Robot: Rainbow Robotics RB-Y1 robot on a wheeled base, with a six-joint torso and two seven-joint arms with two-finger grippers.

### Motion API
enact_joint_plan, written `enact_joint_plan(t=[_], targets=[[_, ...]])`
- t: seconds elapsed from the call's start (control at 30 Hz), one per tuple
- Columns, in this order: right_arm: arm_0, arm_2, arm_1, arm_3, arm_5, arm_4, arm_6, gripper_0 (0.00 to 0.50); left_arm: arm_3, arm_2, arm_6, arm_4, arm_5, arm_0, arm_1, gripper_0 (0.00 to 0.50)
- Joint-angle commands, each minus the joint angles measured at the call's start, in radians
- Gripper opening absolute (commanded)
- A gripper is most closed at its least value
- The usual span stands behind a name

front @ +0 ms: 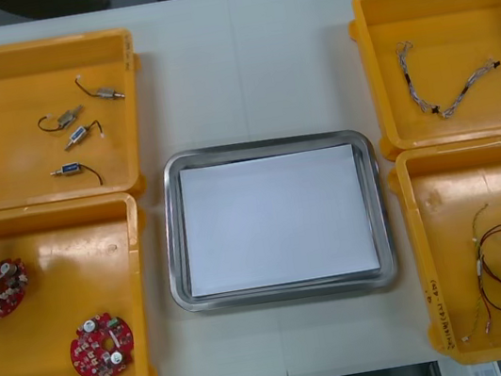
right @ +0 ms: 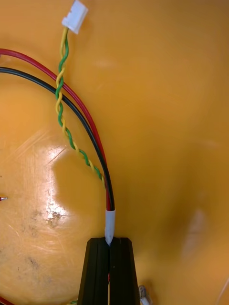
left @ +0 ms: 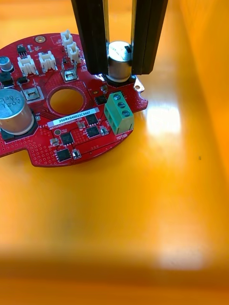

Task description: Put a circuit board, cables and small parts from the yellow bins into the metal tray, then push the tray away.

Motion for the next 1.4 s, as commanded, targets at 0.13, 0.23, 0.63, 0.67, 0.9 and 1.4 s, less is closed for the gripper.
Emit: enact_joint_plan(t=[0.13,0.23,0.63,0.67,0.9,1.4], targets=[[-0.014,-0.097,-0.001,-0.113,0.163,-0.031,-0.039,0.0,-0.09,0.099,-0.07,0.019,0.106,-0.013,0.042,0.0],[-0.028,-0.128,-0.023,-0.159,0.24,-0.039,-0.039,0.0,-0.129,0.132,-0.07,0.022,0.146,-0.016,0.042,0.0],[-0.092,-0.2,-0.138,-0.335,0.491,-0.086,-0.019,0.0,-0.339,0.219,-0.042,0.002,0.312,-0.02,0.042,0.0],[-0.101,-0.203,-0.155,-0.344,0.52,-0.103,-0.016,0.0,-0.362,0.218,-0.036,-0.003,0.326,-0.023,0.042,0.0],[-0.126,-0.258,-0.254,-0.407,0.552,-0.264,0.025,0.0,-0.488,0.178,0.063,-0.007,0.379,-0.057,0.042,0.0],[-0.134,-0.344,-0.46,-0.452,0.552,-0.537,0.508,0.0,-0.595,-0.168,0.372,-0.035,0.388,-0.333,-0.021,0.0]])
